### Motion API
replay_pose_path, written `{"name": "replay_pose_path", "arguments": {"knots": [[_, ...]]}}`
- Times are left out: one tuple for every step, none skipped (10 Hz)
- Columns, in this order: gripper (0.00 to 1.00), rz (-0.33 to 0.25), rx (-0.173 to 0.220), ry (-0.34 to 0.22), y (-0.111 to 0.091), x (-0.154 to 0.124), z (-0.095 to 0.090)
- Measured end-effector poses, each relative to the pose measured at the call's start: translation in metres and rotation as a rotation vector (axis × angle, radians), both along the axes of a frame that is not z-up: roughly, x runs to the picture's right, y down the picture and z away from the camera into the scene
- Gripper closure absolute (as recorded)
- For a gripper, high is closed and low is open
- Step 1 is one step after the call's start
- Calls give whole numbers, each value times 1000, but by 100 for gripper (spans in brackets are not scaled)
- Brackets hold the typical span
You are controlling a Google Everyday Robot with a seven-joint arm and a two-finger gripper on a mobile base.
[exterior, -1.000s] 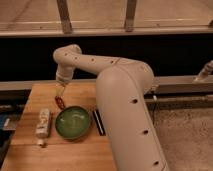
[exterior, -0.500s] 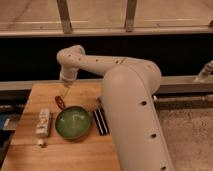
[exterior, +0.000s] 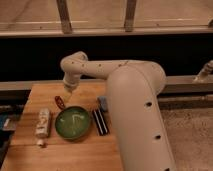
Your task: Place the pepper in the ceramic bowl
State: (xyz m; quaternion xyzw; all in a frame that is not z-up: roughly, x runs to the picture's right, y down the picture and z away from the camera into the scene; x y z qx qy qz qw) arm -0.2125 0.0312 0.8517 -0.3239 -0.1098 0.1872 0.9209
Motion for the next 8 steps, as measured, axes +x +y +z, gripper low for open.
{"name": "replay_pose_path", "arguments": {"knots": [[39,1,0,-7,1,-2,3],[39,-3,-3,-23,3,-7,9],[39,-11,-9,-37,5,-14,14],[39,-16,-16,-48,6,-19,18],[39,-22,-30,-61,10,-25,28],[39,-31,-46,-72,14,-33,39],[39,-41,-60,-80,19,-40,46],[39,-61,-77,-78,26,-47,56]]}}
